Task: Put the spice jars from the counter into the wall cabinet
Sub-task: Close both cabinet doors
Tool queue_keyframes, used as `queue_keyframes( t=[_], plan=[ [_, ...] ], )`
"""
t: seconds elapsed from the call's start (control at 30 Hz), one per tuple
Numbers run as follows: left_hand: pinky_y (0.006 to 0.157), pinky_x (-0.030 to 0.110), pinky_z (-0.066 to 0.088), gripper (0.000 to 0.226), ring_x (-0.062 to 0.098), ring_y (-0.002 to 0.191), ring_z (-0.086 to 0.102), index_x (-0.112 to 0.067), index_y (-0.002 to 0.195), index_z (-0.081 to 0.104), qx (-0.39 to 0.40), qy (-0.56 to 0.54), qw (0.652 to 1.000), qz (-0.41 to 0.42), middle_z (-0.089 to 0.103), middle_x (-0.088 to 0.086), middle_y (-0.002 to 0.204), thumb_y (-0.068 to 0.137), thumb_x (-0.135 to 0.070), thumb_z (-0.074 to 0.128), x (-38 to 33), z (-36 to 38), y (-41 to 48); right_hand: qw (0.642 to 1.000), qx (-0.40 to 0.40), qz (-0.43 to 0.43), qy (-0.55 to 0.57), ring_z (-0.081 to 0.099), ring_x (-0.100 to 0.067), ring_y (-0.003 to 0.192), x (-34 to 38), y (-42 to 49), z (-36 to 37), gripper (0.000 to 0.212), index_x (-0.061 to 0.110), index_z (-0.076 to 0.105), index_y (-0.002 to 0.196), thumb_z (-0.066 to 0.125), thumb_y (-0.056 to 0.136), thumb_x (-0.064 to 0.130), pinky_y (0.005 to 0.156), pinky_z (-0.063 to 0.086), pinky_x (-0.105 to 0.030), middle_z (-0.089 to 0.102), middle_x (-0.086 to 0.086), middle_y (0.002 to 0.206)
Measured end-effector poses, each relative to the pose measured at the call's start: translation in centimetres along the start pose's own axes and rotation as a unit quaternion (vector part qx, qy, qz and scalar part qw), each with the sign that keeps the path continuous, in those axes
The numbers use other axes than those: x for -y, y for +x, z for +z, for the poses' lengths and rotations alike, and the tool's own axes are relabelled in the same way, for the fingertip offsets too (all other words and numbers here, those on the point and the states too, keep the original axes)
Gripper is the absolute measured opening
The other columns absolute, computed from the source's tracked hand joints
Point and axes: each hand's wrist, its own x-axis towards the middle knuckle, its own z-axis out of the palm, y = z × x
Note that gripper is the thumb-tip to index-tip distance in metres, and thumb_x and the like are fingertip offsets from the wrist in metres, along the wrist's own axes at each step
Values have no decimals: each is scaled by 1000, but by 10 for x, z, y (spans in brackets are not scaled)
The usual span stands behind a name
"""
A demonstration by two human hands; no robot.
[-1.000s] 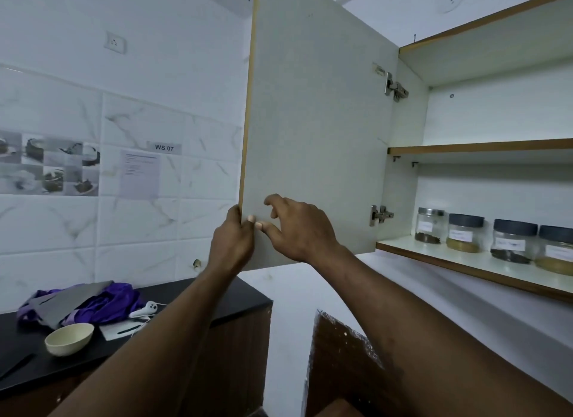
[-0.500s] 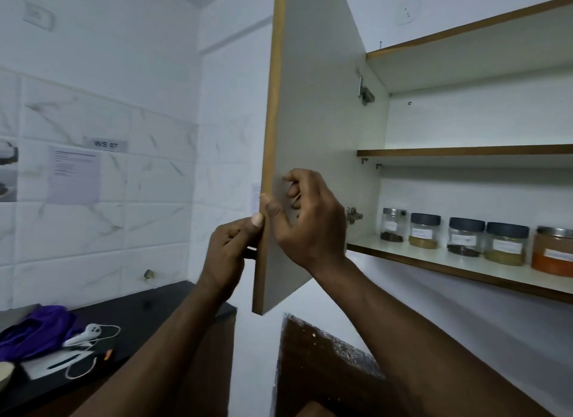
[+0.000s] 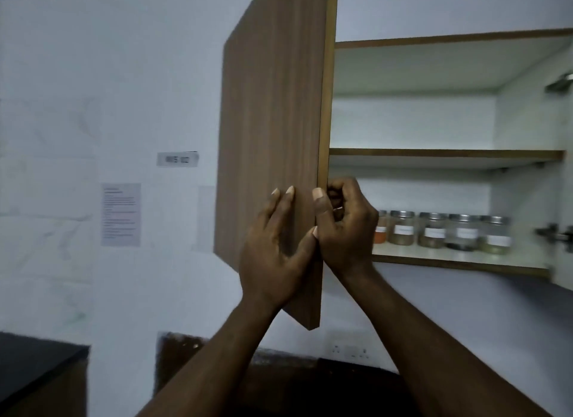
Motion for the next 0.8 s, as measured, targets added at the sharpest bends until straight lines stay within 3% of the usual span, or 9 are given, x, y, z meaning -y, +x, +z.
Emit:
queue_keyframes(
  t=[0.2,0.53,0.67,0.8],
  plan=[
    [109,50,44,80,23,150,29,-39,159,23,7,80,996,-27,24,-7,166,89,-73,46,-11,67,3,994,10,43,-100,67,-3,79,-45,6,-45,18,15,68,105,65,96,30,66,54,-17,71,6,87],
    [105,52,43,81,26,156,7,-43,160,1,101,212,972,-18,0,-3,170,91,-82,18,12,135,12,969,60,58,-233,70,-12,92,-115,17,-70,30,17,69,123,63,98,32,77,61,-38,74,2,109],
    [120,57,24,80,32,156,-3,-40,160,-8,156,262,952,14,-10,3,170,94,-77,18,30,156,17,946,95,33,-309,64,-16,107,-139,19,-74,49,20,56,141,66,94,34,82,57,-32,65,1,129],
    [121,58,13,83,36,155,-8,-37,158,-16,195,302,933,25,-19,7,168,95,-73,23,40,174,25,912,143,-24,-383,53,-26,128,-164,14,-72,56,16,54,145,67,93,30,93,56,-42,53,-5,147]
  ],
)
